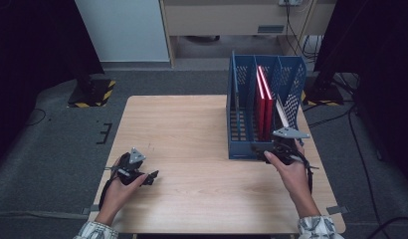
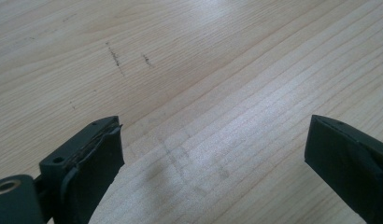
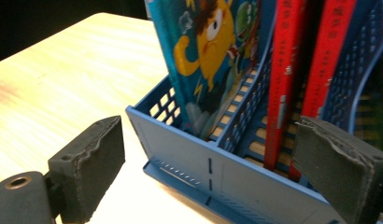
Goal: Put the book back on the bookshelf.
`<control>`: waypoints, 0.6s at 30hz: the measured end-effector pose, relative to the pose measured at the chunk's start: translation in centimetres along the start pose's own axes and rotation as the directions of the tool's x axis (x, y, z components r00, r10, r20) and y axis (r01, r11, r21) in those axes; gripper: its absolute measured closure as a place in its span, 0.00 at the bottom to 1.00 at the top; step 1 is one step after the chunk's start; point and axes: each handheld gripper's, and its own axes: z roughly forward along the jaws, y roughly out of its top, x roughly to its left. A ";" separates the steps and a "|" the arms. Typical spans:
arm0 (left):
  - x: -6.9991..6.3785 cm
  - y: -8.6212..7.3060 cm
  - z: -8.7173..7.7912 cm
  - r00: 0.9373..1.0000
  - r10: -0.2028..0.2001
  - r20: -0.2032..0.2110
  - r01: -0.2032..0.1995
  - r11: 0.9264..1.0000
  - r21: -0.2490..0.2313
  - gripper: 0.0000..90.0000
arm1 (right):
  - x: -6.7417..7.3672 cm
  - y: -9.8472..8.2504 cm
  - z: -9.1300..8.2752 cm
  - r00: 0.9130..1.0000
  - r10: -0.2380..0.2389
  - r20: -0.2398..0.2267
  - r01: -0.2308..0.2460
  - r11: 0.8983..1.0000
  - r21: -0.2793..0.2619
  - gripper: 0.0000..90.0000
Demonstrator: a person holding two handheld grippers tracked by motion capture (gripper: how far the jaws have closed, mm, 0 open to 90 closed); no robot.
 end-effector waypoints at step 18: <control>0.0 0.0 0.0 1.000 0.001 0.000 -0.001 1.000 0.000 0.04 | 3.3 -1.5 0.6 0.996 -0.054 -0.070 0.058 0.997 0.052 0.11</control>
